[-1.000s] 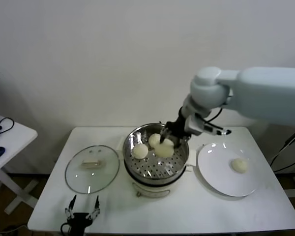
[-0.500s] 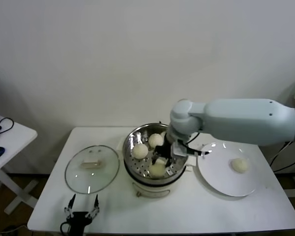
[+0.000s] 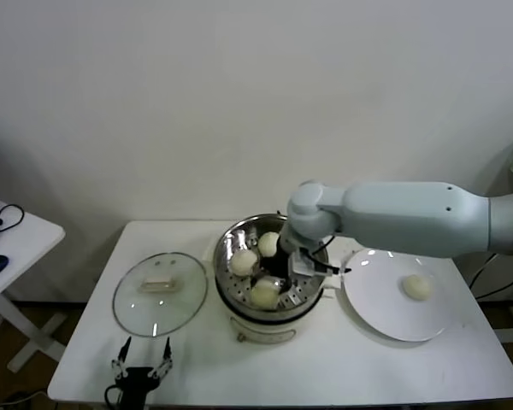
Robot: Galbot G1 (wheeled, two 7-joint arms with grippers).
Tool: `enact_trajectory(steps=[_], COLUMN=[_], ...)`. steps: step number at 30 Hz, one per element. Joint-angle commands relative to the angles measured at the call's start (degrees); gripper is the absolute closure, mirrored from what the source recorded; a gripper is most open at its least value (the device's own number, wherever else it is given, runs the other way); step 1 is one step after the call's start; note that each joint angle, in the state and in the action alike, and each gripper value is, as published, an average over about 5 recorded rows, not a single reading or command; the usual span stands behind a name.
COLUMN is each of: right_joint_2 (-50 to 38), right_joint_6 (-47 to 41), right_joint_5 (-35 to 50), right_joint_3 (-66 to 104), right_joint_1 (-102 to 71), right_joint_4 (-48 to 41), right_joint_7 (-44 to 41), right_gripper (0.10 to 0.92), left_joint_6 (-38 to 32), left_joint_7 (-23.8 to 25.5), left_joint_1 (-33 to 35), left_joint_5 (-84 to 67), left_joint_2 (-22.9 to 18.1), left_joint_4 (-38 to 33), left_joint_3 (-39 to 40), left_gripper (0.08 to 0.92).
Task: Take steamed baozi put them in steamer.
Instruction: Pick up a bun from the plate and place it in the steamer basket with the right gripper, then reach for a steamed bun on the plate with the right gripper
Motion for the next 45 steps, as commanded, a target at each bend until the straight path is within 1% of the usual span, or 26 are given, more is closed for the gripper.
enact_trajectory(steps=[1, 2, 4, 6, 8, 11, 14, 16, 18, 21, 24, 28, 34, 39, 45], right_joint_2=[-4.7, -5.5, -6.9, -8.4, -11.1, -16.3, -21.5, -24.9, -27.9, -31.0, -32.5, -32.2, -28.8, -26.3, -23.8], right_joint_6=[0.6, 0.0, -2.2, -5.2, -10.3, -19.5, -27.0, -30.1, -31.0, -31.6, -32.9, -34.0, -33.6, -31.3, -28.6], right_joint_5=[13.9, 18.3, 26.6, 32.9, 37.2, 39.6, 38.8, 37.8, 36.0, 33.1, 30.8, 28.2, 23.8, 17.7, 14.6], right_joint_3=[-2.9, -4.7, -9.5, -13.8, -18.2, -25.3, -31.6, -34.2, -34.3, -29.7, -20.8, -9.0, 3.9, 9.7, 14.7], right_joint_1=[9.8, 12.3, 18.0, 23.3, 27.6, 31.5, 32.6, 31.8, 29.0, 21.4, 11.0, -0.8, -15.0, -22.3, -27.1], right_joint_4=[-0.7, -1.3, -3.5, -6.3, -9.3, -12.1, -12.6, -12.8, -13.5, -15.8, -18.9, -23.0, -31.1, -36.4, -40.5], right_joint_7=[-3.7, -4.6, -5.7, -6.3, -7.1, -7.1, -6.5, -6.3, -6.5, -6.4, -5.8, -5.2, -4.8, -6.0, -7.0], right_gripper=[0.241, 0.220, 0.211, 0.204, 0.203, 0.203, 0.203, 0.203, 0.203, 0.203, 0.203, 0.203, 0.203, 0.203, 0.203], left_joint_6=[0.1, 0.1, 0.1, 0.2, 0.2, 0.2, 0.2, 0.2, 0.2, 0.1, 0.2, 0.1, 0.0, 0.1, -0.1], left_joint_7=[0.0, 0.0, 0.0, 0.0, 0.0, 0.0, 0.0, 0.0, 0.0, 0.1, 0.1, 0.1, 0.1, 0.2, 0.1], left_joint_1=[0.0, 0.0, 0.0, 0.0, 0.0, 0.0, -0.1, -0.2, -0.2, 0.0, 0.2, 0.4, 0.5, 0.6, 0.5], left_joint_5=[0.0, 0.0, 0.0, 0.0, 0.0, -0.1, -0.4, -0.6, -0.9, -1.5, -1.9, -2.0, -1.8, -1.7, -1.2], left_joint_2=[0.0, 0.0, 0.1, 0.1, 0.2, 0.3, 0.4, 0.5, 0.5, 0.7, 0.8, 1.0, 1.0, 0.9, 0.7], left_joint_4=[-0.1, -0.1, -0.2, -0.2, -0.3, -0.3, -0.4, -0.4, -0.6, -1.3, -1.7, -1.4, -0.7, -0.4, 0.5], left_joint_3=[0.0, 0.0, 0.0, 0.0, 0.1, 0.3, 0.4, 0.4, 0.4, 0.5, 0.4, 0.1, 0.0, -0.3, -0.4], left_gripper=[0.177, 0.177, 0.177, 0.177, 0.177, 0.177, 0.177, 0.177, 0.177, 0.177, 0.177, 0.177, 0.177, 0.177, 0.177])
